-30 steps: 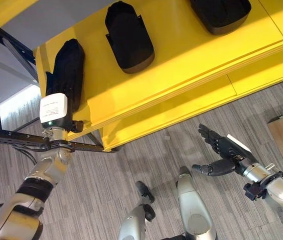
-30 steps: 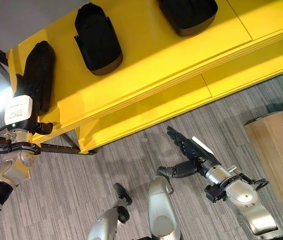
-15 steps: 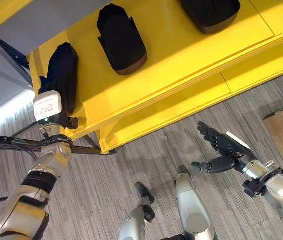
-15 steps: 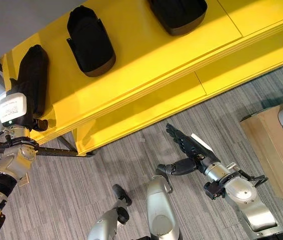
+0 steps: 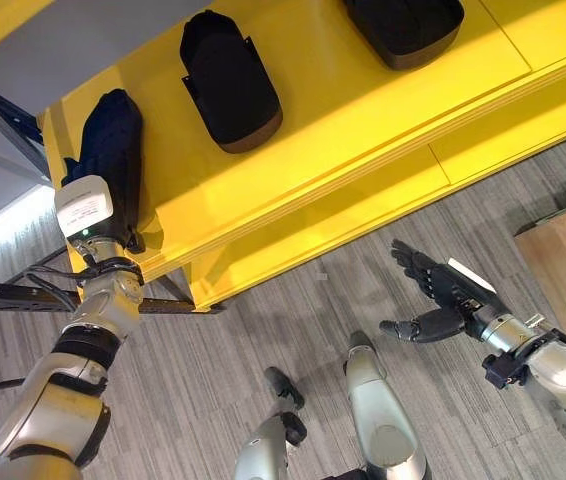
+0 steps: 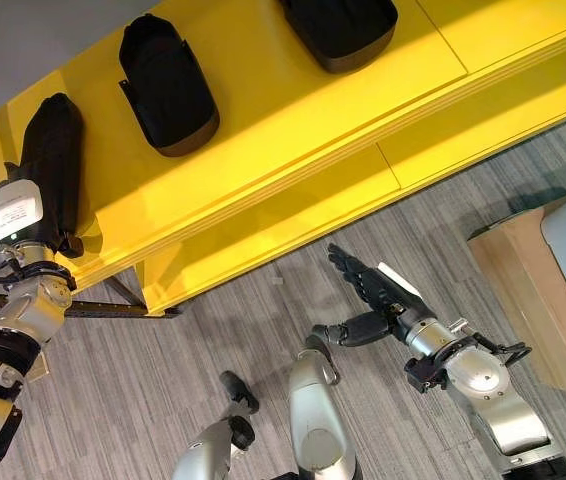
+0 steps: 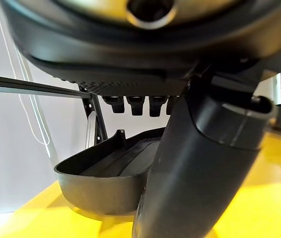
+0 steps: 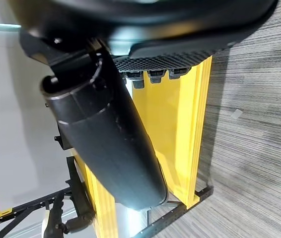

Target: Move parts from the plastic box to the shelf.

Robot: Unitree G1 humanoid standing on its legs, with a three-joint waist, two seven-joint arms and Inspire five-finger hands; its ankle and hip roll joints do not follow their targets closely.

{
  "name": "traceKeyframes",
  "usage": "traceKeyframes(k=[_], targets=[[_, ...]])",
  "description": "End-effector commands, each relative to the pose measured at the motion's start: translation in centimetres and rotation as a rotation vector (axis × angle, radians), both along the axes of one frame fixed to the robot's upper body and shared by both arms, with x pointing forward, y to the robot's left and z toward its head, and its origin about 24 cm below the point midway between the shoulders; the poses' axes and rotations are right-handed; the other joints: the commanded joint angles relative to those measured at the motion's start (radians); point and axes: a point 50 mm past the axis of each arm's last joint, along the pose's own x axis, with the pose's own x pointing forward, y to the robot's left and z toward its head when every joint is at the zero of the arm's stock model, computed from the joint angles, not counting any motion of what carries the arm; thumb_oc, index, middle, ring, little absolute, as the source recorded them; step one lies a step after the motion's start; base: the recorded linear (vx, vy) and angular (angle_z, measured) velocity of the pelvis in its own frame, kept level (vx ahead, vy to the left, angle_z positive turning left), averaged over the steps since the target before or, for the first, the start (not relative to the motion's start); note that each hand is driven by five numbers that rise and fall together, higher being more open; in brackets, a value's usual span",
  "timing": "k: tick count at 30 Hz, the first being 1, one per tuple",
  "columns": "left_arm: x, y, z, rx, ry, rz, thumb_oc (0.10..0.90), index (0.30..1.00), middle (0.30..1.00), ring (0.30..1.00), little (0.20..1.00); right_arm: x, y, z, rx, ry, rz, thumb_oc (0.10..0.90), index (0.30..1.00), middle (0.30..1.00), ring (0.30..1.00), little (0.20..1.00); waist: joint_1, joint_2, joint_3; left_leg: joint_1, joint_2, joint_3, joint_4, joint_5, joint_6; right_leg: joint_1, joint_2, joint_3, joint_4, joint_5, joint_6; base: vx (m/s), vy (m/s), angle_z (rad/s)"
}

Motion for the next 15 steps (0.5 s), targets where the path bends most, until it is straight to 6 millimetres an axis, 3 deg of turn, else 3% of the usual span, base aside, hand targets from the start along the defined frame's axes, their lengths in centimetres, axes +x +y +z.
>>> traceKeyframes(k=[1, 15], targets=[[-0.1, 2.5, 2.4, -0.015, -0.069, 0.122, 0.900, 1.000, 1.000, 1.000, 1.000, 0.7, 2.4, 2.7, 0.045, -0.152, 0.115, 0.900, 1.000, 1.000, 1.000, 1.000, -0.036, -0.058, -0.042, 0.030, 0.029, -0.075, 0.080, -0.122, -0.020, 0.039, -0.040, -0.060, -0.157, 0.071, 0.024, 0.00, 0.000, 0.00], [0.5, 2.4, 4.7, 0.045, -0.124, 0.143, 0.900, 1.000, 1.000, 1.000, 1.000, 1.2, 2.6, 3.0, 0.054, -0.163, 0.115, 0.900, 1.000, 1.000, 1.000, 1.000, -0.039, -0.072, -0.029, 0.007, 0.033, -0.070, 0.091, -0.124, -0.019, 0.019, -0.033, -0.054, -0.153, 0.076, 0.020, 0.00, 0.000, 0.00]])
